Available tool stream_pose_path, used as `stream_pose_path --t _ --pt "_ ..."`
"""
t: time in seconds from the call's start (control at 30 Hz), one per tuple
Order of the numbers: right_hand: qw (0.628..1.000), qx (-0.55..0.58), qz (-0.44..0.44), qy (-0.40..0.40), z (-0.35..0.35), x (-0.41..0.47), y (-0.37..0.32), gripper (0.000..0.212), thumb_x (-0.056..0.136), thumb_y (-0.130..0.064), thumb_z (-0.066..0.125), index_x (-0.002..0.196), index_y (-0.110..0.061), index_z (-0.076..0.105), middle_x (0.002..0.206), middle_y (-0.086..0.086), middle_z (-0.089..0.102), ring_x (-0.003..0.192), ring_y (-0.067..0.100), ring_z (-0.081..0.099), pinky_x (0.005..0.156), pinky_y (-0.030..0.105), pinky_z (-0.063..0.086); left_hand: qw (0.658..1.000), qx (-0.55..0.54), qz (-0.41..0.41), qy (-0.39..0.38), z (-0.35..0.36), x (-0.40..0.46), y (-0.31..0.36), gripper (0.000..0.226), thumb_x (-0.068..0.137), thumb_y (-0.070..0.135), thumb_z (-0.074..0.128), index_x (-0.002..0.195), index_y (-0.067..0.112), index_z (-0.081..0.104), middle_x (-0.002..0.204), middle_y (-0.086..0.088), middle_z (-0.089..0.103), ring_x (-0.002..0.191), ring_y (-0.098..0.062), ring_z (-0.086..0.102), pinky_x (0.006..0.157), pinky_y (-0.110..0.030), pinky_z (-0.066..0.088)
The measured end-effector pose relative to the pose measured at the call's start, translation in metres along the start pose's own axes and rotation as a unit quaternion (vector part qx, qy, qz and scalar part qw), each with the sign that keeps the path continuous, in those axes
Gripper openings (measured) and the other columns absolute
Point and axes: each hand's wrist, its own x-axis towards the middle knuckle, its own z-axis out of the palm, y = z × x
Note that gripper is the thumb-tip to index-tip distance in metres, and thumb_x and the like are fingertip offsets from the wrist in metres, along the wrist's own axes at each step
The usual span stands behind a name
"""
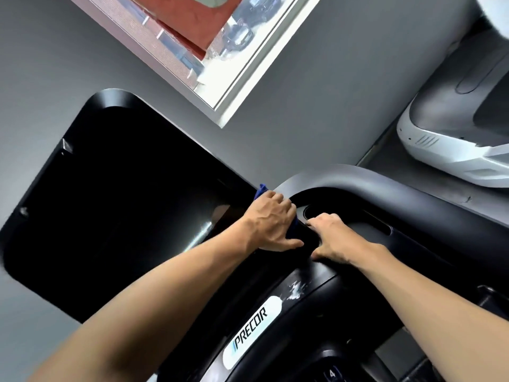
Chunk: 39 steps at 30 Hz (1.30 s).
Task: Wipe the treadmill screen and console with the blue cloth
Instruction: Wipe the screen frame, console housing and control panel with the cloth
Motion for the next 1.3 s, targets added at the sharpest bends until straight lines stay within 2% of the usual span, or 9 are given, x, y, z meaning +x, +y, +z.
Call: stream_pose_path --t 0.1,0.2,0.43,0.67,0.93,1.03,1.1,1.17,1.3 --pt "0.999 -0.045 0.005 0.004 0.001 -0.002 -0.006 0.058 0.081 -0.033 0.075 0.129 -0.014 0.05 0.136 0.007 0.048 0.126 0.031 0.043 0.103 0.037 0.04 1.0 -0.027 0.006 0.002 0.014 0.005 0.027 0.066 0.084 0.064 0.039 0.109 0.008 0.06 0.104 -0.011 0.064 0.096 -0.032 0.057 0.098 -0.043 0.041" --pt "0.999 -0.049 0.01 0.007 0.001 -0.005 -0.003 0.06 0.088 -0.035 0.069 0.14 -0.017 0.045 0.15 0.001 0.039 0.137 0.028 0.035 0.109 0.038 0.032 0.998 -0.055 0.011 0.037 0.013 0.003 0.016 0.056 0.089 0.053 0.033 0.108 0.009 0.062 0.102 -0.01 0.066 0.098 -0.033 0.061 0.1 -0.042 0.042" --pt "1.0 -0.017 -0.015 -0.002 0.004 -0.015 0.003 0.069 0.099 -0.044 0.058 0.156 -0.019 0.029 0.167 -0.001 0.02 0.153 0.019 0.018 0.12 0.039 0.023 0.997 -0.013 -0.038 -0.06 -0.013 -0.001 -0.049 0.069 0.093 0.075 0.035 0.117 0.016 0.062 0.118 -0.004 0.066 0.117 -0.025 0.06 0.102 -0.037 0.04" --pt "1.0 0.0 0.011 -0.007 0.001 -0.018 0.01 0.074 0.094 -0.048 0.064 0.151 -0.013 0.033 0.154 0.005 0.044 0.142 0.025 0.04 0.111 0.042 0.036 0.987 -0.083 0.035 -0.131 -0.003 0.035 0.022 0.036 0.09 0.036 0.054 0.119 0.015 0.06 0.12 -0.006 0.068 0.118 -0.027 0.062 0.103 -0.038 0.045" --pt "0.998 -0.044 0.03 -0.031 -0.004 -0.03 0.011 0.066 0.092 -0.049 0.066 0.144 -0.016 0.044 0.147 0.005 0.051 0.137 0.026 0.047 0.111 0.043 0.038 0.986 -0.136 0.095 0.019 0.015 0.015 0.029 0.047 0.095 0.027 0.028 0.119 0.009 0.065 0.122 -0.007 0.07 0.124 -0.03 0.06 0.111 -0.038 0.041" --pt "0.997 -0.064 0.022 -0.033 -0.012 -0.035 0.007 0.06 0.088 -0.041 0.071 0.138 -0.017 0.05 0.142 0.005 0.054 0.133 0.026 0.049 0.108 0.041 0.04 0.969 -0.19 0.115 0.108 0.019 -0.009 0.044 0.03 0.093 0.022 0.045 0.1 0.009 0.07 0.11 -0.007 0.073 0.12 -0.029 0.064 0.106 -0.036 0.042" --pt "0.998 -0.054 0.007 -0.015 -0.018 -0.038 0.001 0.068 0.083 -0.032 0.077 0.142 -0.017 0.048 0.145 0.005 0.053 0.135 0.027 0.048 0.109 0.04 0.04 0.961 -0.217 0.07 0.154 0.028 -0.028 0.056 0.011 0.088 0.015 0.063 0.096 0.013 0.071 0.102 -0.001 0.074 0.122 -0.024 0.062 0.1 -0.036 0.045" --pt "1.0 -0.006 -0.026 0.011 -0.022 -0.039 -0.008 0.081 0.08 -0.022 0.081 0.15 -0.015 0.042 0.149 0.007 0.05 0.138 0.027 0.046 0.112 0.034 0.037 0.935 -0.316 -0.012 0.16 0.03 -0.043 0.071 0.023 0.089 0.011 0.069 0.113 0.015 0.071 0.117 -0.003 0.068 0.129 -0.026 0.054 0.097 -0.038 0.051" --pt "0.991 0.097 -0.093 0.014 -0.024 -0.039 -0.029 0.086 0.079 -0.009 0.08 0.154 -0.015 0.038 0.148 0.009 0.052 0.138 0.02 0.048 0.11 0.019 0.033 0.825 -0.473 -0.223 0.215 0.013 -0.069 0.088 0.028 0.095 0.029 0.069 0.124 0.028 0.071 0.114 -0.008 0.044 0.108 -0.027 0.042 0.088 -0.031 0.043"
